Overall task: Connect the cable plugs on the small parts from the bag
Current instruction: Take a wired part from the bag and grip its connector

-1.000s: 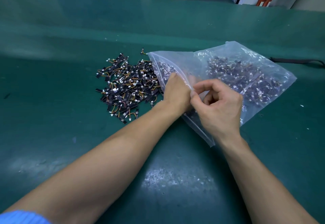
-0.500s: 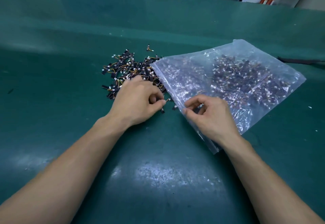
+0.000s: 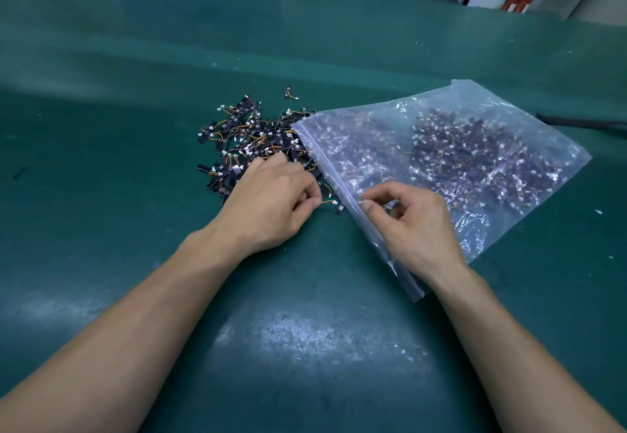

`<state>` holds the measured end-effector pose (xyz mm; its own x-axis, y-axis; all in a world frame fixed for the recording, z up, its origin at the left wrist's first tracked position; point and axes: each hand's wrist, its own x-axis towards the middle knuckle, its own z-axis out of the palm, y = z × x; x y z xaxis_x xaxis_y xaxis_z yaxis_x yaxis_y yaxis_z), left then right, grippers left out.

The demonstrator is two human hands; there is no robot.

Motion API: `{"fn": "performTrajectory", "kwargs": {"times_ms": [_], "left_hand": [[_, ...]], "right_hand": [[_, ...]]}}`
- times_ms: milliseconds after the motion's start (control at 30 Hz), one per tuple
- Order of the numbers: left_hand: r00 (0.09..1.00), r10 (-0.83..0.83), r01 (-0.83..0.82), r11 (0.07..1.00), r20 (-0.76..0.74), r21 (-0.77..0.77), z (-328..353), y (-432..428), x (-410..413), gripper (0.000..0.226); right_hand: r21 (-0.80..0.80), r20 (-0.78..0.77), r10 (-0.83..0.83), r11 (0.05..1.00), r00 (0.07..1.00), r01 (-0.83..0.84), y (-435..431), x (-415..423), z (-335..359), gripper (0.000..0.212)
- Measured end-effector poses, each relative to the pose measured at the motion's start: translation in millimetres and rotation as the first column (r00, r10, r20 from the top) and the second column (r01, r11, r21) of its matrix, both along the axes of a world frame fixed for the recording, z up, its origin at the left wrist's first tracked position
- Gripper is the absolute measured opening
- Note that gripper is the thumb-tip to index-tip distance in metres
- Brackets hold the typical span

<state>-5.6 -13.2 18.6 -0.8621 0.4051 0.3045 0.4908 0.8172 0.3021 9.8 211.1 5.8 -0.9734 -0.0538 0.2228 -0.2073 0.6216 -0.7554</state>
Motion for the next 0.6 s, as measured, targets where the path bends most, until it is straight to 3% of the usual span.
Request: {"fn": "performTrajectory", "kwargs": {"times_ms": [133,200,333,433,600], "left_hand": [[0.964,-0.154,0.174,0.982,-0.216,0.078,6.8,2.3,4.1,0.009],[0.937,-0.193,0.228,0.970,-0.292,0.088,8.3,6.1,6.4,0.013],[0.910,-0.229,0.282,0.953,-0.347,0.110,8.4,10.1,10.0,0.014],[0.905,-0.244,0.298,0.948,-0.347,0.109,6.9,9.6,9.5,0.011],[0.901,-0.254,0.314,0.941,-0.350,0.127,5.5,11.8,9.0,0.011]], "right_hand": [[-0.192,0.046,0.031,0.981,0.998,-0.022,-0.3,-1.7,2.4,0.013],[-0.311,0.102,0.121,0.947,0.987,-0.084,-2.0,-0.4,4.0,0.024],[-0.559,0.146,0.363,0.798,0.920,-0.226,-5.4,2.6,10.3,0.028],[-0.611,0.126,0.388,0.756,0.913,-0.236,-6.5,2.8,12.5,0.025],[-0.560,0.146,0.327,0.805,0.934,-0.194,-6.5,3.4,10.6,0.021]]}}
